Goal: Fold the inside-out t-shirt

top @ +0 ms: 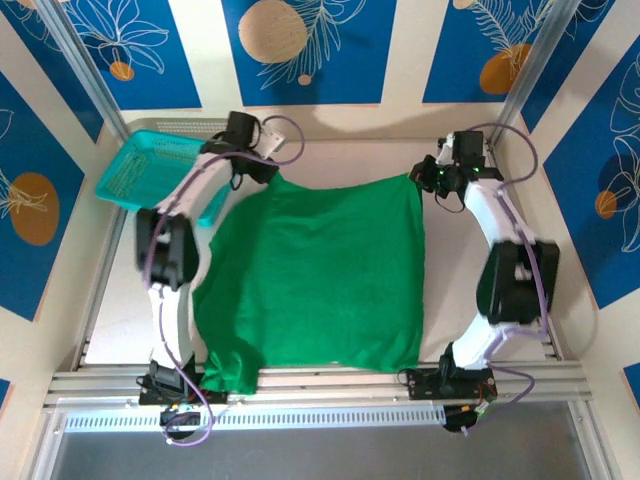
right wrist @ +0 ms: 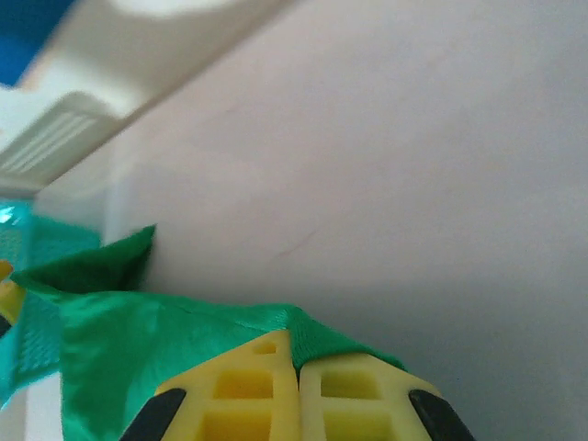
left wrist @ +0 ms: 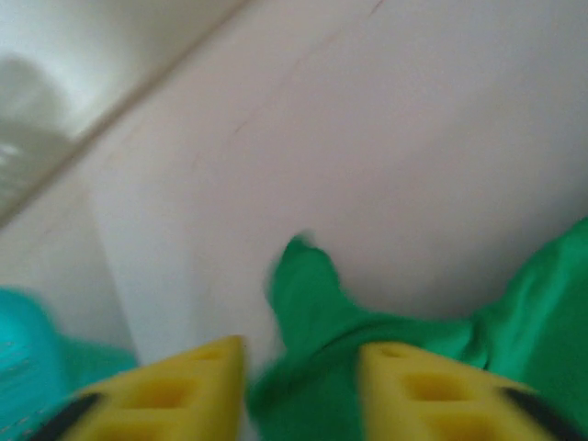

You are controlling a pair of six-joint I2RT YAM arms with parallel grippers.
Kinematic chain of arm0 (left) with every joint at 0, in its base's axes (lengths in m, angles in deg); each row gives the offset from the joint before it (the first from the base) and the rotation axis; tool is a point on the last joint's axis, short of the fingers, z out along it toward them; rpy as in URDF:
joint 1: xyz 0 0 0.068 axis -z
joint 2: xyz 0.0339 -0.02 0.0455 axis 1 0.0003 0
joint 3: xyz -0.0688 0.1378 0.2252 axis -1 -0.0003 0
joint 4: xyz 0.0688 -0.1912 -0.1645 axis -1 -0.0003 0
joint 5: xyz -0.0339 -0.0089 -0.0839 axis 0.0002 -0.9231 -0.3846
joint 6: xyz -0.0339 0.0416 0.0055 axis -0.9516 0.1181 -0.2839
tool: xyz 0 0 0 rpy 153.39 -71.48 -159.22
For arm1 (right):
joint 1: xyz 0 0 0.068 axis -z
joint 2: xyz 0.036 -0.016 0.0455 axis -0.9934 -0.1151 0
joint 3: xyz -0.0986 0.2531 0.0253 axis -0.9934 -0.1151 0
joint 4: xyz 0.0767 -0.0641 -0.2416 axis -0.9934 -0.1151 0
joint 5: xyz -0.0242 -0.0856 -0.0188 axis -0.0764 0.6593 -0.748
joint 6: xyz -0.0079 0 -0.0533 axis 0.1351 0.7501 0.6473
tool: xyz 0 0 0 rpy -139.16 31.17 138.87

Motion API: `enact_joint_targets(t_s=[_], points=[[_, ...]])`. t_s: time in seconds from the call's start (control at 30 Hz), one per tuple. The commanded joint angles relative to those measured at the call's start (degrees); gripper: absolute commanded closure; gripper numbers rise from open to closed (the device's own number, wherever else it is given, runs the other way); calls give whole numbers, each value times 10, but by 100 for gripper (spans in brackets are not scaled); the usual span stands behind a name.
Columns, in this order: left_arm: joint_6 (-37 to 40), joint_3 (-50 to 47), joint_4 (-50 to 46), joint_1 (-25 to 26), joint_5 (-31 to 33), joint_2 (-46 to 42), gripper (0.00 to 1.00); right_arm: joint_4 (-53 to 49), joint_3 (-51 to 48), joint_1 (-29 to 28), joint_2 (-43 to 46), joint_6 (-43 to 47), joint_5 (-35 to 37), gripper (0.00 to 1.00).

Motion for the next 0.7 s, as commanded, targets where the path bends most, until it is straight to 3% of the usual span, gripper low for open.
enact_joint_targets(t_s=[0.0,0.03,0.1,0.3,0.47,0.57,0.67], points=[[-88,219,-121,-4,56,92,37,39,86,21,-82,-26,-31,71],[-102,266,-150,-3,60,113,36,15,108,22,-98,-23,-29,68],[-125,268,-150,0,63,102,35,-2,107,20,-90,-22,4,65],[-252,27,-24,2,46,-77,29,-31,-33,12,38,-62,55,55],[-350,-166,49,5,-6,-188,32,-21,-187,-61,142,-94,43,54],[-370,-282,95,23,-19,-229,33,2,-251,-95,147,-107,19,54],[-383,-356,109,41,12,-244,33,49,-285,-88,109,-103,7,54]])
